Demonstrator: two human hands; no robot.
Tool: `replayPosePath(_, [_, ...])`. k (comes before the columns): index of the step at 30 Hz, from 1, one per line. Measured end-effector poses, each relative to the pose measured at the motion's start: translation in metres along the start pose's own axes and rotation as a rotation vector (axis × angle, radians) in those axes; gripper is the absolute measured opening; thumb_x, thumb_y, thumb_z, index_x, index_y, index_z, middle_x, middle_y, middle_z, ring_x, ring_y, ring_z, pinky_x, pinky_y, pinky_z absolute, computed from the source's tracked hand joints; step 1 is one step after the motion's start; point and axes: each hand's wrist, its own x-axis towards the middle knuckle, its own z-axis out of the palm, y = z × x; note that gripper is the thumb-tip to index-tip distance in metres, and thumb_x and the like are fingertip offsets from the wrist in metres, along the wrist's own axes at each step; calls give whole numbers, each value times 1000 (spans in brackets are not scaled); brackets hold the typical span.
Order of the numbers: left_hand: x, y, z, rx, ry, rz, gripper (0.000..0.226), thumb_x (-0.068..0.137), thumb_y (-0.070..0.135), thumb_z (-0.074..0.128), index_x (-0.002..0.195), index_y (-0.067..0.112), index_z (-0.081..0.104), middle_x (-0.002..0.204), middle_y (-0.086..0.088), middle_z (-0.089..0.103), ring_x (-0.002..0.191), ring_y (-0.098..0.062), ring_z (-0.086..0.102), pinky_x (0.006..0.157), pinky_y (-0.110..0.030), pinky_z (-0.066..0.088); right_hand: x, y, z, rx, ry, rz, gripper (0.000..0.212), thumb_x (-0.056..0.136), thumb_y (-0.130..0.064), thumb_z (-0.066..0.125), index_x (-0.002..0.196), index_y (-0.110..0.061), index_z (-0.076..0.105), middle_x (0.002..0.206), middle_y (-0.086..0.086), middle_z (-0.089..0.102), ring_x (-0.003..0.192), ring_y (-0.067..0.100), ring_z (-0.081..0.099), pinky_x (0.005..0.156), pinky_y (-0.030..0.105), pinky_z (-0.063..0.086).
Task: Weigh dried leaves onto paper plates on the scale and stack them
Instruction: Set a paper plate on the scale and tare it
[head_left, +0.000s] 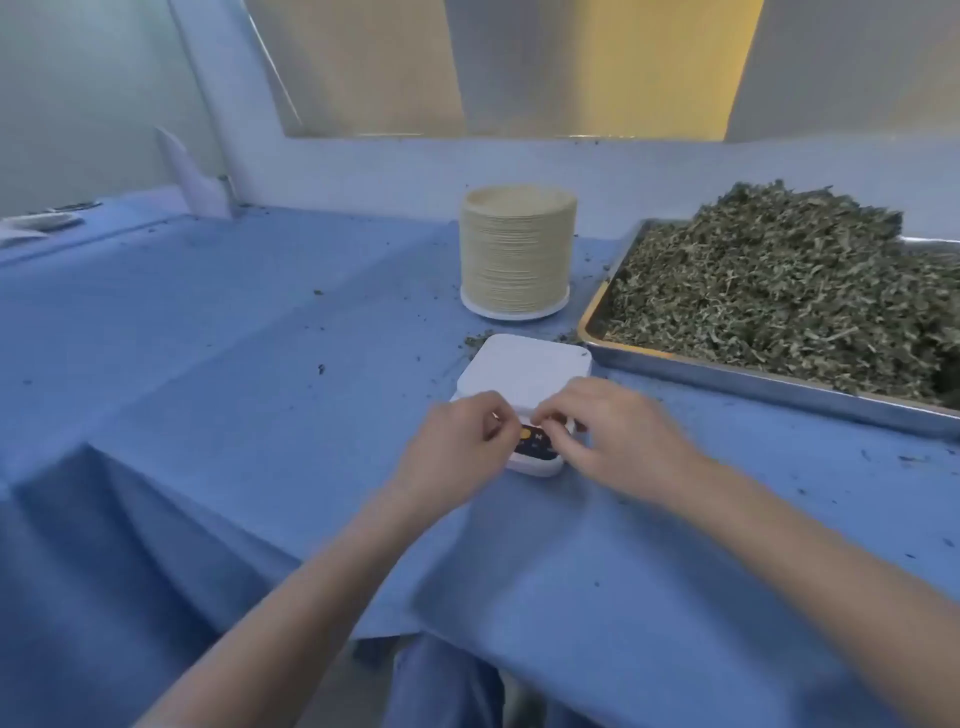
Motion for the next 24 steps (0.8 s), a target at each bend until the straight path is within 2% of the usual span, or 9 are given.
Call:
replayPosePath(2, [6, 2, 1, 36, 23, 8, 14, 87, 20, 49, 84, 22, 63, 64, 7, 57, 56, -7, 48, 51, -28, 45, 4, 3, 2, -17, 19, -16, 22, 89, -19, 55, 103, -24, 71, 95, -2, 61, 92, 19, 57, 74, 37, 49])
replayPosePath(4, [11, 4, 3, 88, 20, 9, 13, 87, 19, 49, 85, 24, 61, 67, 9, 59, 66, -11, 53, 59, -29, 47, 8, 7, 6, -59, -15, -26, 27, 87, -15, 54, 107, -24, 72, 99, 2, 58, 93, 24, 55, 75, 41, 48])
replayPosePath(6, [14, 4, 5, 114, 17, 15, 15, 87, 17, 48, 87, 25, 61, 69, 11, 57, 74, -14, 53, 67, -32, 48, 8, 11, 12, -115, -61, -48, 32, 87, -17, 51, 110, -29, 70, 104, 1, 55, 94, 26, 52, 78, 35, 44])
replayPosePath(9, [17, 1, 7, 159, 33, 34, 19, 87, 16, 47, 91, 24, 64, 73, 11, 53, 76, -14, 50, 68, -31, 47, 8, 16, 17, -200, -127, -49, 39, 89, -23, 43, 117, -41, 64, 107, -4, 47, 97, 22, 46, 79, 28, 30])
replayPosePath(12, [19, 0, 10, 187, 35, 32, 23, 87, 18, 46, 90, 25, 68, 76, 9, 50, 75, -12, 49, 66, -29, 45, 9, 16, 19, -221, -157, -55, 42, 91, -24, 40, 122, -45, 60, 106, -5, 44, 99, 22, 44, 82, 30, 34])
replayPosePath(15, [21, -3, 12, 179, 40, 13, 24, 88, 18, 46, 88, 27, 69, 78, 10, 49, 74, -11, 48, 65, -29, 45, 10, 18, 21, -222, -148, -60, 45, 91, -20, 40, 125, -46, 56, 106, -4, 44, 99, 23, 44, 79, 32, 32])
replayPosePath(21, [28, -7, 15, 163, 45, -17, 26, 86, 15, 46, 83, 31, 67, 81, 11, 52, 79, -11, 52, 70, -32, 49, 13, 25, 26, -202, -108, -44, 51, 91, -12, 40, 122, -49, 57, 94, -6, 37, 93, 18, 39, 71, 26, 17])
replayPosePath(24, [29, -7, 16, 151, 49, -25, 26, 86, 14, 47, 82, 30, 67, 79, 11, 51, 77, -12, 53, 71, -34, 50, 16, 27, 26, -164, -113, 18, 58, 90, -7, 39, 119, -53, 56, 88, -6, 32, 90, 15, 36, 75, 25, 18])
